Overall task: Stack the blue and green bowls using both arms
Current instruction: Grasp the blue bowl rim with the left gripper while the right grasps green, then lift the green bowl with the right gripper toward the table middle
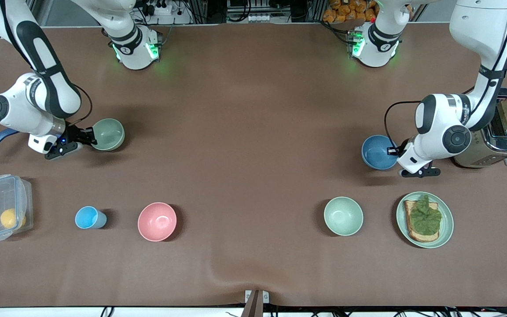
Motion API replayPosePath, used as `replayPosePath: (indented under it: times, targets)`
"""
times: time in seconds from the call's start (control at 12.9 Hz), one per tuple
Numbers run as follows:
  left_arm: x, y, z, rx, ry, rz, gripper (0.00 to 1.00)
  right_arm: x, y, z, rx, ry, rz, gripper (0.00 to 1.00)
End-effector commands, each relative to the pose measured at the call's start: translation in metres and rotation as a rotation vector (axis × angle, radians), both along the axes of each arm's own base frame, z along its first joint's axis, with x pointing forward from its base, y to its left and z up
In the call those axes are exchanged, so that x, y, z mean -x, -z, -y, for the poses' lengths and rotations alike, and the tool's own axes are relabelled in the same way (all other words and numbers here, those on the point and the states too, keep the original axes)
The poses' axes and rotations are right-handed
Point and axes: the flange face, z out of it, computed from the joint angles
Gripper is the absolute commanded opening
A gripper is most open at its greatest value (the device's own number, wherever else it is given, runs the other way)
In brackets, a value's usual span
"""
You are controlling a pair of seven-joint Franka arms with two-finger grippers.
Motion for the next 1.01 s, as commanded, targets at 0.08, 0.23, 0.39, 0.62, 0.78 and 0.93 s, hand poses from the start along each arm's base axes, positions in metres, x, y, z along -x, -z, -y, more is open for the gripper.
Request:
replayPosePath:
  times: [0.08, 0.23, 0.39, 0.62, 0.78, 0.93]
  targets:
    - [-0.038, -0.041, 0.016, 0.005, 0.017, 0.035, 0.00, -0.004, -0.005, -0.009, -0.019, 0.002, 0.006, 0.00]
    - [-0.070, -0.097, 0.024, -0.011, -0.019, 0.024, 0.00, -0.015, -0.013, -0.035, -0.053, 0.081, -0.007, 0.00]
    - [-0.090, -0.128, 0.040, -0.018, -0.029, 0.035, 0.00, -0.030, -0.027, -0.058, -0.050, 0.201, -0.047, 0.00]
    - [-0.096, -0.147, 0.066, -0.013, 0.002, 0.069, 0.00, -0.039, -0.055, -0.115, -0.028, 0.335, -0.099, 0.00]
    - [-0.097, -0.157, 0.078, -0.020, -0.021, 0.075, 0.00, -0.042, -0.074, -0.158, -0.007, 0.423, -0.122, 0.00]
    - [-0.097, -0.161, 0.084, -0.013, -0.029, 0.077, 0.00, -0.039, -0.088, -0.213, 0.023, 0.526, -0.133, 0.00]
